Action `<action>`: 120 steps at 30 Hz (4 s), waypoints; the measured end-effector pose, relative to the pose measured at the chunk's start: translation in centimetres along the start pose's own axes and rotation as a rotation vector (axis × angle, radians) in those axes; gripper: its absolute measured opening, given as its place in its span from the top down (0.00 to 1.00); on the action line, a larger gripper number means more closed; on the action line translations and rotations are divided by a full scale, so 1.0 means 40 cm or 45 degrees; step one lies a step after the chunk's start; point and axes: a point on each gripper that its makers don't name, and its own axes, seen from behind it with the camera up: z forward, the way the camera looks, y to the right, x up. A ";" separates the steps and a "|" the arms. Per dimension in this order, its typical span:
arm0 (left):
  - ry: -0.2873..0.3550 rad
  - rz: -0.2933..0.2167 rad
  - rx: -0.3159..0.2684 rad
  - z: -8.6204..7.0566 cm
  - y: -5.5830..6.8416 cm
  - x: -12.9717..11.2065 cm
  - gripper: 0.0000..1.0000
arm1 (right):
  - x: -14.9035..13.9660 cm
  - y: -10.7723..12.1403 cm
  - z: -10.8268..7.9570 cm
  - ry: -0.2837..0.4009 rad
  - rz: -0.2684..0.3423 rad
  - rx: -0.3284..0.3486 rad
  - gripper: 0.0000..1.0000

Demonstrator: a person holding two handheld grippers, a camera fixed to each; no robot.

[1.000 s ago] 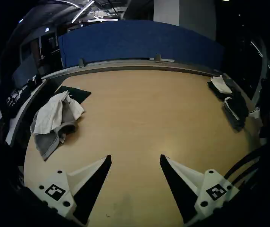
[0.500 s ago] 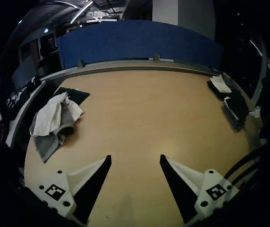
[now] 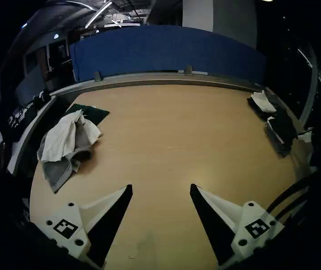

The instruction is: Fold towel

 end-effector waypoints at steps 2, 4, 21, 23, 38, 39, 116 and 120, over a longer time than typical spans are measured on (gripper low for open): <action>0.002 0.001 -0.001 -0.001 0.001 0.002 0.05 | 0.002 0.005 -0.003 0.004 0.002 -0.009 0.31; 0.003 0.001 -0.002 -0.001 0.002 0.003 0.05 | 0.007 0.007 -0.006 0.012 0.004 -0.016 0.24; 0.006 -0.009 0.000 0.005 -0.003 0.007 0.05 | 0.070 -0.009 -0.044 0.078 -0.029 -0.029 0.00; 0.006 -0.006 0.000 0.006 -0.003 0.008 0.05 | 0.068 -0.009 -0.049 0.078 -0.028 -0.029 0.00; 0.008 -0.005 -0.006 0.017 0.000 0.014 0.05 | 0.095 -0.017 -0.064 0.109 -0.025 -0.027 0.00; 0.008 -0.005 -0.005 0.017 0.000 0.014 0.05 | 0.101 -0.021 -0.062 0.113 -0.027 -0.024 0.00; -0.010 -0.033 0.065 0.006 -0.069 -0.008 0.05 | 0.256 -0.134 0.096 0.234 0.035 0.000 0.00; -0.009 -0.028 0.060 0.006 -0.063 -0.007 0.05 | 0.214 -0.145 0.072 0.242 0.051 -0.002 0.00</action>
